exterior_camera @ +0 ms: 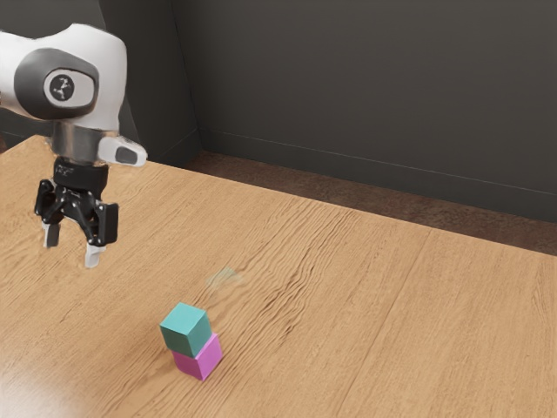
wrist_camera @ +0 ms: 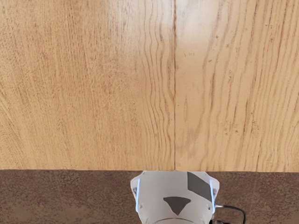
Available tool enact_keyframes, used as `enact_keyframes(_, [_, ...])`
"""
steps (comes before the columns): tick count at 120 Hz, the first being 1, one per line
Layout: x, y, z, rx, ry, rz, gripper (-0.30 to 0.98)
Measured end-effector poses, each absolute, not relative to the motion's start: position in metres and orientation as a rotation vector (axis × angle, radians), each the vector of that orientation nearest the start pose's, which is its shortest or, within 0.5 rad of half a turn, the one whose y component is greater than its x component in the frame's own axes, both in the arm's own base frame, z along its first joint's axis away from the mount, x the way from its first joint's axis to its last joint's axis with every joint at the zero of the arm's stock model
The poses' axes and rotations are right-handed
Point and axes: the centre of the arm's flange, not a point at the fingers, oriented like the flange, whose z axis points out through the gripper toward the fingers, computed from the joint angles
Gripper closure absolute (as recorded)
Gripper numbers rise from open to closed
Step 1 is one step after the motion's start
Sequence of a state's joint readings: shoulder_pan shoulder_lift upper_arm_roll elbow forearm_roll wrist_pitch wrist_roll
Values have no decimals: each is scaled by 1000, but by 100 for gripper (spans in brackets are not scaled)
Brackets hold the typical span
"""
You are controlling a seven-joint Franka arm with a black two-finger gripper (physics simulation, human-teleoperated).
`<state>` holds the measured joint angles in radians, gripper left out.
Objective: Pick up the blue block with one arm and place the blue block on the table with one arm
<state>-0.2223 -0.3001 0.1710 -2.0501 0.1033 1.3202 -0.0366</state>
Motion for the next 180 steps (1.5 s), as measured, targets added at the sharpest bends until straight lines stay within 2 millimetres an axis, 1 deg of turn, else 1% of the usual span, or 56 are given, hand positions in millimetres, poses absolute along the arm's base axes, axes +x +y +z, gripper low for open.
enact_keyframes(7, [431,-6,544,-3026,60,469,0])
enact_keyframes(15, [445,-12,551,-3040,79,312,0])
enact_keyframes(26, [460,-17,561,-3048,91,153,0])
enact_keyframes(32, [471,-19,556,-3048,92,104,0])
enact_keyframes(35, [481,-20,544,-3047,89,106,0])
enact_keyframes(43, [518,-22,498,-3048,67,144,0])
enact_keyframes(47, [532,-23,477,-3052,58,156,0])
enact_keyframes(54, [549,-27,445,-3065,43,163,0])
enact_keyframes(62, [559,-31,423,-3085,29,147,0])
enact_keyframes(66, [555,-32,408,-3095,25,149,0])
enact_keyframes(73, [536,-34,385,-3122,14,138,0])
enact_keyframes(79, [519,-35,371,-3141,7,106,0])
enact_keyframes(84, [512,-35,365,-3152,5,64,0])
enact_keyframes(90, [508,-35,364,-3162,7,9,0])
enact_keyframes(98, [507,-35,370,-3170,44,-61,0])
enact_keyframes(114, [494,-30,382,-3179,142,-100,0])
enact_keyframes(125, [473,-32,375,-3196,202,-70,0])
enact_keyframes(132, [466,-33,372,-3206,230,-57,0])
enact_keyframes(150, [461,-44,367,-3231,295,-46,0])
enact_keyframes(164, [459,-49,365,-3241,329,-40,0])
enact_keyframes(170, [456,-51,363,-3243,345,-30,0])
enact_keyframes(180, [451,-54,364,-3248,365,-32,0])
